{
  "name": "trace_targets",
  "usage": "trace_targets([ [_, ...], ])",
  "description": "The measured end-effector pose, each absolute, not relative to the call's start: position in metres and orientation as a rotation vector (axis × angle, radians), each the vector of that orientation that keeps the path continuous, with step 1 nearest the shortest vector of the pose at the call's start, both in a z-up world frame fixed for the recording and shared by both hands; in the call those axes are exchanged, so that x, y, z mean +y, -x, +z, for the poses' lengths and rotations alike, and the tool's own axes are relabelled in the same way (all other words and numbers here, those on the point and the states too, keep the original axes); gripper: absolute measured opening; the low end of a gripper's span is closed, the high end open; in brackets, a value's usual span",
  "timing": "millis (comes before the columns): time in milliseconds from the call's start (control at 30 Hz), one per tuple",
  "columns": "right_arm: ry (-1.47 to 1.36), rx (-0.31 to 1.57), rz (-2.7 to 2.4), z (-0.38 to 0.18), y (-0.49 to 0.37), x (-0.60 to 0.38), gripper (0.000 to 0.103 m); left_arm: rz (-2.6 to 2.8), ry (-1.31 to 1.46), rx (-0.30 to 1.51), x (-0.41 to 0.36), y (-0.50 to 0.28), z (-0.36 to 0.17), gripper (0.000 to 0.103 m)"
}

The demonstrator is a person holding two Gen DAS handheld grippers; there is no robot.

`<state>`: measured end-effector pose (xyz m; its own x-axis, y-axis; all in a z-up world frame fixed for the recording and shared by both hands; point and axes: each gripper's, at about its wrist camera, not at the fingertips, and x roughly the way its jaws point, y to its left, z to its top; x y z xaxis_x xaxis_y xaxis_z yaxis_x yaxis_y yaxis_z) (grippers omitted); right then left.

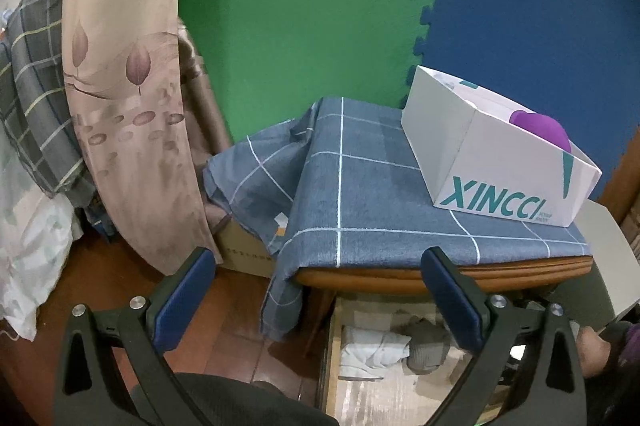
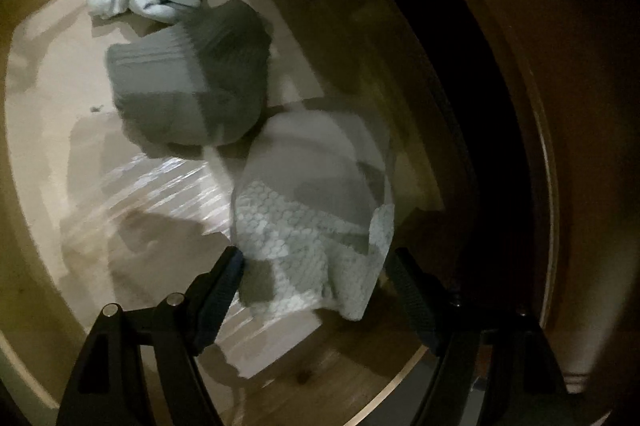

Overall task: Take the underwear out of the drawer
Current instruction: 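Grasp the grey hexagon-patterned underwear with the right gripper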

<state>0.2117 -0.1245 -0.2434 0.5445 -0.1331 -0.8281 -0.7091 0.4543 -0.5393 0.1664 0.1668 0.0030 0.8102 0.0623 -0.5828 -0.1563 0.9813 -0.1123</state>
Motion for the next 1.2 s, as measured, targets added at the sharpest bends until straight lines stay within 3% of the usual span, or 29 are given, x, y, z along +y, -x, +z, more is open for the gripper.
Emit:
trace_targets([
  [567,0.915,1.092,0.482,-0.245,-0.244,-0.135,0.077,0.114,0.114,0.636,0.158,-0.170,0.000,0.102],
  [600,0.917,1.093,0.484,-0.245,-0.244,-0.135,0.075,0.114,0.113,0.636,0.158,-0.170,0.001,0.102],
  [667,0.883,1.127,0.510,-0.243,-0.244,-0.137,0.060,0.116,0.112,0.636,0.159,-0.171,0.001,0.102],
  [733,0.863,1.155,0.521,-0.245,-0.238,-0.129,0.037,0.116,0.113,0.635,0.159,-0.171,0.001,0.102],
  [833,0.867,1.191,0.542,-0.242,-0.231,-0.126,0.034,0.119,0.117,0.633,0.161,-0.171,0.001,0.102],
  [1200,0.395,1.408,0.685,-0.191,-0.219,-0.162,0.022,0.125,0.116,0.633,0.162,-0.170,0.002,0.102],
])
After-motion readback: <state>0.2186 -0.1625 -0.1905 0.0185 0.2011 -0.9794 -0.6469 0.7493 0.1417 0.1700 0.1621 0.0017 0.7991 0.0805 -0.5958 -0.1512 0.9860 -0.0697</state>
